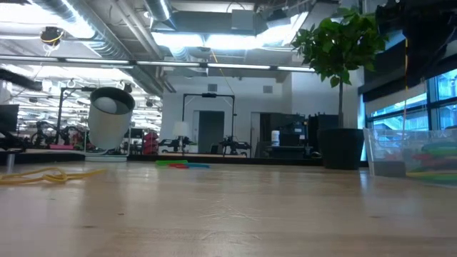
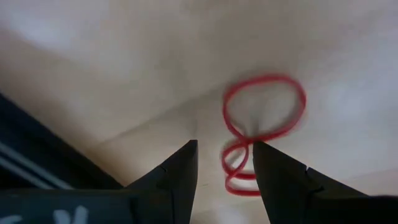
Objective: Pick and place rubber bands into bin
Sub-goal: Put the red rubber band into the transparent bin
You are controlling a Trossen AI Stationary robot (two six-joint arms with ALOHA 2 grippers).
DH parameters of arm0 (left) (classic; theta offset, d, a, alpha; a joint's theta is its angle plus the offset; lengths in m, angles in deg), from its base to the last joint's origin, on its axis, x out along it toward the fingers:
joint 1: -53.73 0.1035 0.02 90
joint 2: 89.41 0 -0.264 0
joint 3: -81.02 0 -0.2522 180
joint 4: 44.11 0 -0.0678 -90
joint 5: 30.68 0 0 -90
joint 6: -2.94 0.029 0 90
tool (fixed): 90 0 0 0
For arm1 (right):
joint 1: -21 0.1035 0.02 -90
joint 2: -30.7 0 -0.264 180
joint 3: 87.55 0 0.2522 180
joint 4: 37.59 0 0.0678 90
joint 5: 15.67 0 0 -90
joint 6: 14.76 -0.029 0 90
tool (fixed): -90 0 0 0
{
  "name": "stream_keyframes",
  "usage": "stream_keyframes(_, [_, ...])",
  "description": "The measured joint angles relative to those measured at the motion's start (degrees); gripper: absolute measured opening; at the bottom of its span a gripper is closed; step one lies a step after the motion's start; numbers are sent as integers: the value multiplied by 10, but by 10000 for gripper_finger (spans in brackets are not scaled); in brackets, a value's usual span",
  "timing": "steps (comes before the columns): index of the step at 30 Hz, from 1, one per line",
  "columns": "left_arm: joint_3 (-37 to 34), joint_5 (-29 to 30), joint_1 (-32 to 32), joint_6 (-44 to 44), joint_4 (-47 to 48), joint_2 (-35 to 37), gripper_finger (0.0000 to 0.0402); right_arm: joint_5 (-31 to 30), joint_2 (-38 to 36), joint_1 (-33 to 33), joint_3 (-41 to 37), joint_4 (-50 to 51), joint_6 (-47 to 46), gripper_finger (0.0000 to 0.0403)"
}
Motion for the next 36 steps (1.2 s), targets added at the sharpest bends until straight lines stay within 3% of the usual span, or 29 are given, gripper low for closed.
stream_keyframes(6, [2,-14,-12,-6,-50,-32,126,0,-19,0,0,-1,0,213])
stream_keyframes(11, [1,-25,-11,-18,-60,-30,19,1,-40,0,0,-8,-1,213])
stream_keyframes(13, [1,-17,-10,-12,-63,-24,7,1,-50,0,0,-11,-1,213])
stream_keyframes(22, [54,165,1,7,1,32,2,1,-97,0,0,-13,-21,213])
stream_keyframes(30, [142,325,76,219,58,47,2,1,-117,0,0,-13,-16,213])
stream_keyframes(36, [191,368,209,447,58,47,2,1,-119,0,0,-7,-16,213])
